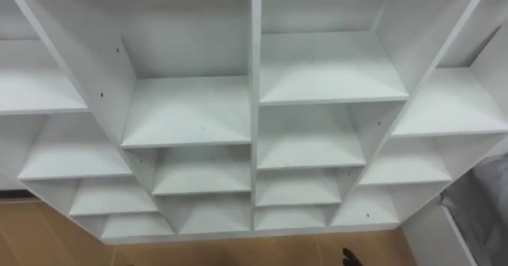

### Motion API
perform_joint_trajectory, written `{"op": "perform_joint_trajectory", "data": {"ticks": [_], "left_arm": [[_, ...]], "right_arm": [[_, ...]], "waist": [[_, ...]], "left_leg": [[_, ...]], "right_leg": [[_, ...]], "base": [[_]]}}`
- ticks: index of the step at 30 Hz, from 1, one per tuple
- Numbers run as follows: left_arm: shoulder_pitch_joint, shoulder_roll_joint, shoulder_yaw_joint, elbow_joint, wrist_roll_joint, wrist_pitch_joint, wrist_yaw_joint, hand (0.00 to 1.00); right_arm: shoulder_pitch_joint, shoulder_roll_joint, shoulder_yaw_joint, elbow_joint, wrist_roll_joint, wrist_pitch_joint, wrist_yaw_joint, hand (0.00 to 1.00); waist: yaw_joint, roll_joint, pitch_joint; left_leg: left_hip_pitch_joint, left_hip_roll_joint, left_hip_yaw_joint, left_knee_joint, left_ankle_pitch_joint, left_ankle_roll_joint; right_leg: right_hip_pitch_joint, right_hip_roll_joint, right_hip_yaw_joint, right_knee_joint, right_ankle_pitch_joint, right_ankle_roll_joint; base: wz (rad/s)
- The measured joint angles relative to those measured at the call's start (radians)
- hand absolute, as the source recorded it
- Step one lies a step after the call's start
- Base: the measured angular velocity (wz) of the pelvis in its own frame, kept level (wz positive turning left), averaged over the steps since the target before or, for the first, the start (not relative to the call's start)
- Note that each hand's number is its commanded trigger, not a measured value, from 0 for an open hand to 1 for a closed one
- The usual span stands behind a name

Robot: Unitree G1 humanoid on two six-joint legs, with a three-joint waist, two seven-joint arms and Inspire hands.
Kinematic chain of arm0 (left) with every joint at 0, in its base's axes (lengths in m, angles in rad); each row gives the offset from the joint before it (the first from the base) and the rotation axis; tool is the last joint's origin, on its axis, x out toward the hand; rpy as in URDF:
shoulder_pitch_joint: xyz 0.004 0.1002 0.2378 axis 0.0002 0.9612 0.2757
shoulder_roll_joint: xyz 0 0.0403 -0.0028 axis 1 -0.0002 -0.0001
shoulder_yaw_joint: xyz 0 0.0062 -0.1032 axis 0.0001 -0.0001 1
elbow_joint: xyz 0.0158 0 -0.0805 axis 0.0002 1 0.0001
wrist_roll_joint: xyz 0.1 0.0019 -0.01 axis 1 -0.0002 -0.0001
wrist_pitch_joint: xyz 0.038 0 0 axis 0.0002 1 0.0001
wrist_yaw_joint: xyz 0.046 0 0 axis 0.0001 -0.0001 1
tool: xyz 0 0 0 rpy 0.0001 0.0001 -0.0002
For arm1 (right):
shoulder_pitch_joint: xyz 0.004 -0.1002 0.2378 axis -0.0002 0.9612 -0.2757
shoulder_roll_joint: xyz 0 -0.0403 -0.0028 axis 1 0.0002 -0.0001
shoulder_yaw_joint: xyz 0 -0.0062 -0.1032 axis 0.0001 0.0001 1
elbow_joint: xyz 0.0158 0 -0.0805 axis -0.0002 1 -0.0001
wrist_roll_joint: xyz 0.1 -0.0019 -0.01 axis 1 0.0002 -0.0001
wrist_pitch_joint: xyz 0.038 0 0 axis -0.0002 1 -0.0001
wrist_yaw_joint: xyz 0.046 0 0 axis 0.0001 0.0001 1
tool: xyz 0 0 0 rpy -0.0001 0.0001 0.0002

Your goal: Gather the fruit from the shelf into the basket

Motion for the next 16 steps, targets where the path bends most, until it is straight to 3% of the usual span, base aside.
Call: {"op": "perform_joint_trajectory", "data": {"ticks": [6,16], "left_arm": [[0.001,0.003,0.018,0.035,0.020,0.000,-0.002,1.00],[0.022,0.005,0.080,0.058,0.141,0.007,-0.012,1.00]], "right_arm": [[0.002,-0.001,-0.044,0.129,0.028,0.003,-0.001,0.00],[-0.032,-0.002,-0.078,0.270,0.133,0.009,0.005,0.00]], "waist": [[0.000,-0.002,0.0038],[0.001,0.004,0.0022]], "left_leg": [[0.003,-0.001,-0.001,0.000,-0.004,0.001],[0.006,-0.004,-0.004,0.002,-0.004,0.001]], "right_leg": [[0.016,0.001,0.000,-0.003,-0.002,0.002],[0.021,0.002,-0.005,-0.003,-0.002,0.003]], "base": [[0.00],[0.00]]}}
